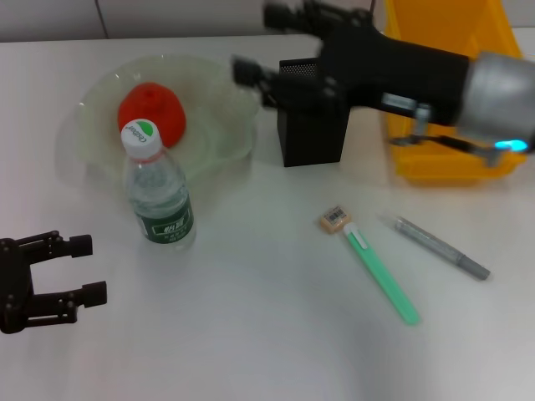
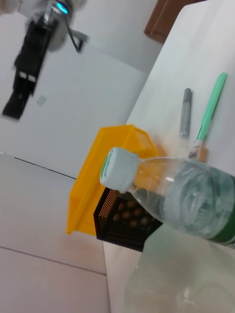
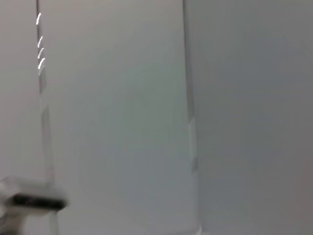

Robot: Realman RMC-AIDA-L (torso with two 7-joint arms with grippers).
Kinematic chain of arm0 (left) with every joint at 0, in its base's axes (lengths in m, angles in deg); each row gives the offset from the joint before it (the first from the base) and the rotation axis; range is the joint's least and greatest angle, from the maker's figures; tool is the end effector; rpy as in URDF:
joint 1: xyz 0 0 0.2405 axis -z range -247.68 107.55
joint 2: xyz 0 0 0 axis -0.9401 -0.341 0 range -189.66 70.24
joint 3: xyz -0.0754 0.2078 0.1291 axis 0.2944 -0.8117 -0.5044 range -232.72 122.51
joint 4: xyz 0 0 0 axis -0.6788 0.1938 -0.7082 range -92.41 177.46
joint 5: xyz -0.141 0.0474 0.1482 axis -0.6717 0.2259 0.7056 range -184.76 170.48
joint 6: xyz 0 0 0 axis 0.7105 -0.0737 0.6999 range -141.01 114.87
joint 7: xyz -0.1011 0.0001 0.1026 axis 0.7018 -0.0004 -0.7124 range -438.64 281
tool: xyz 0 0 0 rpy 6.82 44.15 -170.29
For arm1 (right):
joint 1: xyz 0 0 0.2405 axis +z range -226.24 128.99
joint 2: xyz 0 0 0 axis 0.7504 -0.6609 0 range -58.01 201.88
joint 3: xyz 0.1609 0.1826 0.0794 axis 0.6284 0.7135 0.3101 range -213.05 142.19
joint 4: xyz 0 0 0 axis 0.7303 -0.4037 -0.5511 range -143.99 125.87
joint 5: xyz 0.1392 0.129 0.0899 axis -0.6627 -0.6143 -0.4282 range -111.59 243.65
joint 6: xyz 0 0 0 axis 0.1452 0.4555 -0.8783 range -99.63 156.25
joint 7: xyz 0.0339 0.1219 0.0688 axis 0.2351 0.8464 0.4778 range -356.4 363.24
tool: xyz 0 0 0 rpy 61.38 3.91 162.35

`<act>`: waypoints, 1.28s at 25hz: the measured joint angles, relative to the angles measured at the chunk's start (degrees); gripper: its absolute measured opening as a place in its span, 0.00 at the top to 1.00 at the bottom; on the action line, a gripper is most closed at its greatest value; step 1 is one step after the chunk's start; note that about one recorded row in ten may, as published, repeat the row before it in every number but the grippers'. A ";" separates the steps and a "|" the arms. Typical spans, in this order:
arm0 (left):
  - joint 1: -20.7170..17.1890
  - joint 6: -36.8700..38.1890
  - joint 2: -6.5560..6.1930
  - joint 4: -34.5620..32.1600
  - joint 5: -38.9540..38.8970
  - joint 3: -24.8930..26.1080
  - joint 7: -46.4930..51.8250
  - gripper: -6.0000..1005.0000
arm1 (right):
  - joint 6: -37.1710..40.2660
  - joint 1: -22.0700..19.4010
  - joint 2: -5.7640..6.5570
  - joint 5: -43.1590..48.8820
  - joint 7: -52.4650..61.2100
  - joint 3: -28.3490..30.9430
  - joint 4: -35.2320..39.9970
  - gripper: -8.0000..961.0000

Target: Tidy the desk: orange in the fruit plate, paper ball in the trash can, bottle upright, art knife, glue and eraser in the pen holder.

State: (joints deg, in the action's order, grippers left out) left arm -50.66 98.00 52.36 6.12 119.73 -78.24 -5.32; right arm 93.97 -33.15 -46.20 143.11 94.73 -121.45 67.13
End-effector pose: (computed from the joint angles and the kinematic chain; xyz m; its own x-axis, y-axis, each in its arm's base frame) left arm -0.3347 0.2349 0.0640 0.7361 0.4343 0.5192 0.5275 -0.8487 -0.0381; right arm 0.1246 0.3216 0.0069 0.7476 -0.0374 -0.6631 -0.2650 -0.9323 -0.2462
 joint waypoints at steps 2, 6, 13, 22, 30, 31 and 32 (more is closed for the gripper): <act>0.21 0.02 0.21 0.02 0.11 -0.02 -0.30 0.17 | 8.10 1.01 -0.07 10.25 11.10 6.53 6.30 0.21; 0.69 -0.14 0.61 0.02 0.46 -0.17 -0.67 0.17 | 21.42 4.89 -0.08 23.97 25.82 14.10 15.85 0.21; 1.59 -0.24 1.01 0.02 0.51 -0.96 -0.75 0.17 | 42.78 19.25 0.48 53.71 55.25 17.43 26.22 0.21; 3.52 0.45 2.49 0.02 0.49 -7.26 -2.26 0.17 | 43.02 24.18 -1.05 72.55 60.38 7.16 14.51 0.22; 4.39 0.38 2.80 0.02 0.50 -8.33 -1.58 0.17 | 28.03 25.08 -1.39 72.67 61.73 -1.35 -0.76 0.24; 4.39 0.38 2.80 0.02 0.50 -8.33 -1.58 0.17 | 28.03 25.08 -1.39 72.67 61.73 -1.35 -0.76 0.25; 4.40 0.26 2.85 0.02 0.50 -8.34 -1.58 0.17 | 26.38 25.17 -1.41 72.65 62.10 -2.33 -1.85 0.25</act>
State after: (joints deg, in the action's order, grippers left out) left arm -46.26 98.27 55.20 6.14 120.23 -86.58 -6.89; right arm 120.35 -7.98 -47.61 215.75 156.84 -123.79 65.29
